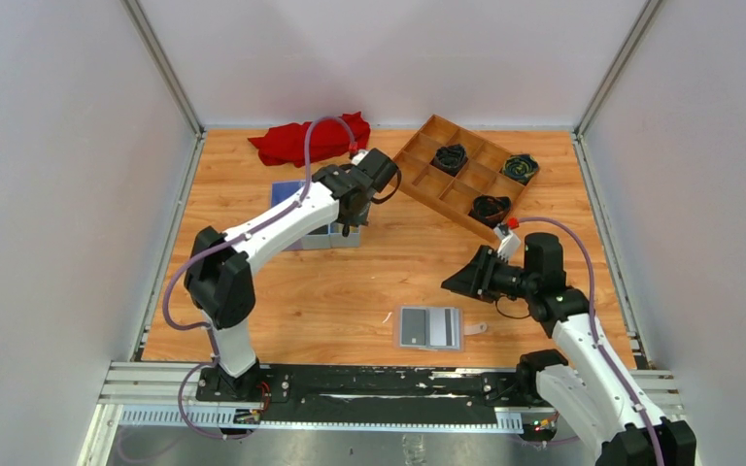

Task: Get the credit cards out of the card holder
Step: Place the credit card in the storage box.

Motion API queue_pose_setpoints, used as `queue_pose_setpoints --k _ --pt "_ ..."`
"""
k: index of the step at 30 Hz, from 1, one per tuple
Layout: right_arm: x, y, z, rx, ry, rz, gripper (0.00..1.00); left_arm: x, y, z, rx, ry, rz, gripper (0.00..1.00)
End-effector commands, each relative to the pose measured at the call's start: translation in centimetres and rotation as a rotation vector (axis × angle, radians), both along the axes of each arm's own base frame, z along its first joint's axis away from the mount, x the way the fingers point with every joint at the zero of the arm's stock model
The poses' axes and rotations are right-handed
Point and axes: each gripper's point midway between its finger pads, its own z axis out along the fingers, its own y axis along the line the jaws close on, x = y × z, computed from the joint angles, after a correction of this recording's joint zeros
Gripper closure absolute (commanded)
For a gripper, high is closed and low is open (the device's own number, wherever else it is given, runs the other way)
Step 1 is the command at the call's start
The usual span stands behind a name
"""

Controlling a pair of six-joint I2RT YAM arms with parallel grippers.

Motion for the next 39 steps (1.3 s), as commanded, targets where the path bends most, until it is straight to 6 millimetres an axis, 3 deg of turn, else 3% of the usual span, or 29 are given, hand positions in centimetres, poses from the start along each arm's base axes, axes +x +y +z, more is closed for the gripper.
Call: queue_pose_setpoints --k 1,5,17,25,28,39 --pt "-0.6 0.0 0.1 -0.017 0.000 0.014 0.50 2.5 2.0 1.3 0.145 -0.097 0.076 1.00" --pt "-0.8 0.0 -0.1 -0.018 0.008 0.015 0.50 4.0 1.9 1.0 0.207 -0.124 0.092 1.00" --pt "-1.7 -0.3 -0.7 -0.017 0.027 -0.003 0.51 8.0 2.7 -3.3 0.410 -0.111 0.142 1.00" --pt "-2.3 -0.3 -1.2 -0.010 0.039 -0.005 0.51 8.3 3.0 -6.4 0.403 -0.027 0.132 0.99" --pt "-2.2 -0.3 -1.1 -0.009 0.035 -0.005 0.51 8.2 2.7 -7.9 0.365 0.023 0.122 0.92" --pt "-2.6 -0.4 -1.0 -0.009 0.027 0.000 0.51 7.9 1.5 -9.3 0.300 0.081 0.095 0.86"
